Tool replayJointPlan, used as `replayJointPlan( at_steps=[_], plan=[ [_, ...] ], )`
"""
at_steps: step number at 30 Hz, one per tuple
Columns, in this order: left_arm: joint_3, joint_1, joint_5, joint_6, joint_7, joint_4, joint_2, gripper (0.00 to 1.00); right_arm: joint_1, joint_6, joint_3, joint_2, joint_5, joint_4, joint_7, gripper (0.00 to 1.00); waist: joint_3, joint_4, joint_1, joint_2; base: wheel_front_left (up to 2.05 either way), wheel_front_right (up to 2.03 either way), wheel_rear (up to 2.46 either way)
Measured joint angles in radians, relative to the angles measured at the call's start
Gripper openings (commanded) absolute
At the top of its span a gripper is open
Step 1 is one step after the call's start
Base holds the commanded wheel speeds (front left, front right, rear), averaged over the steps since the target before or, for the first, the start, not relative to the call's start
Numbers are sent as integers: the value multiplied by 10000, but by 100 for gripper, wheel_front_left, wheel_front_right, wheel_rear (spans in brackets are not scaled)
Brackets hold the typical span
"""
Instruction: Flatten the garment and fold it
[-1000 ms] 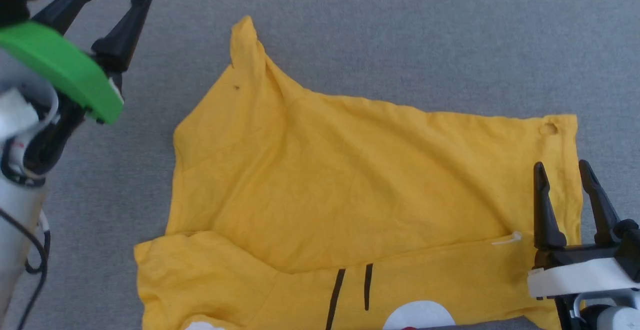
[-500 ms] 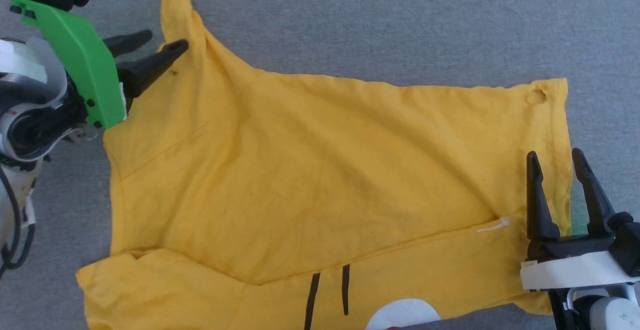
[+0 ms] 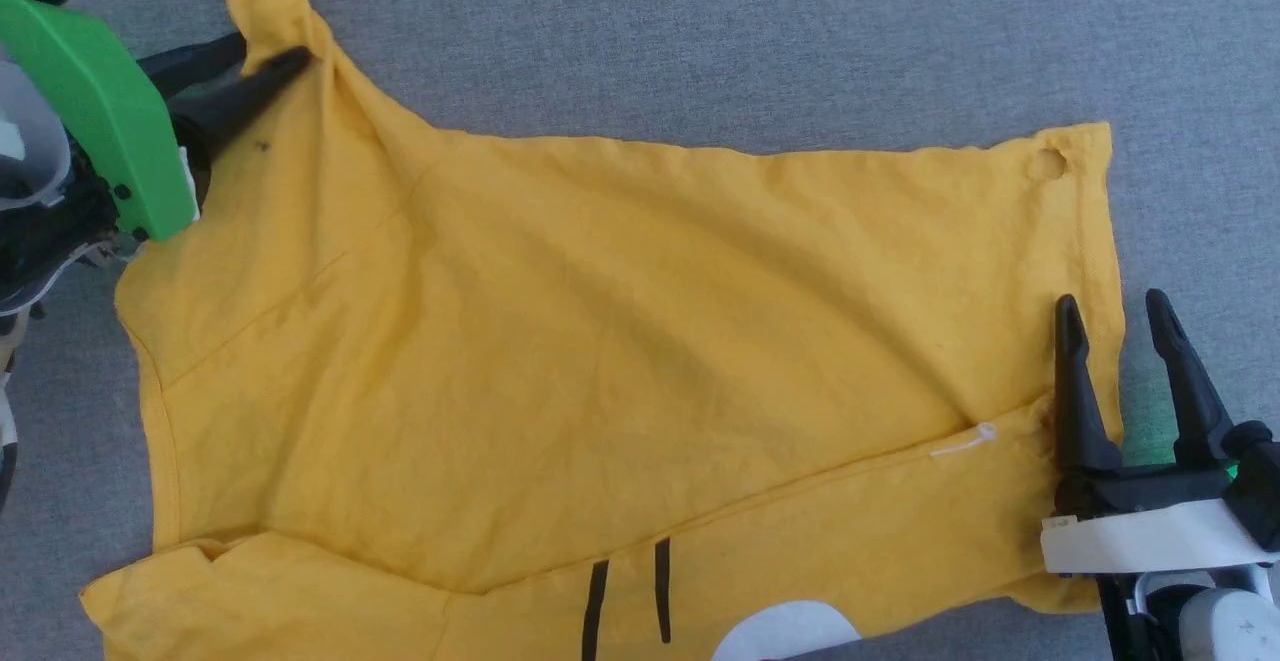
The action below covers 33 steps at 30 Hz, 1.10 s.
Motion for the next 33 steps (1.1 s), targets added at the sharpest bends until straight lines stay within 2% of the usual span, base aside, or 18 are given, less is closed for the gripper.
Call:
replayJointPlan(
  at_steps=[6,10,14,18,24,27,33],
  plan=[
    [-226,54,-280,0,-495,84,23,0,-135,0,-201,0,-221,-182,84,100,-173,55,0,0,0,0,0],
    [-443,231,-460,0,-834,-67,50,0,-534,0,-318,2,-497,-723,663,100,-390,147,0,0,0,0,0],
    [-665,387,-662,0,-1143,-274,188,0,-1262,0,-539,2,-625,-1415,2023,100,-641,274,-1,0,0,0,0],
    [-811,458,-727,0,-1388,-376,360,0,-1969,0,-1026,-12,-817,-1689,3935,100,-816,420,-1,-1,0,0,0],
    [-1108,445,-815,2,-1592,-449,439,0,-2717,2,-1285,2,-711,-1333,7497,100,-874,664,-1,0,0,0,0],
    [-1256,395,-909,2,-1699,-476,441,0,-2835,4,-1216,19,-947,-1273,8270,100,-800,748,-1,0,0,0,0],
    [-1547,235,-1001,2,-1804,-479,472,0,-3173,2,-1269,-2,-959,-727,8656,100,-625,896,-1,0,0,0,0]
  ],
)
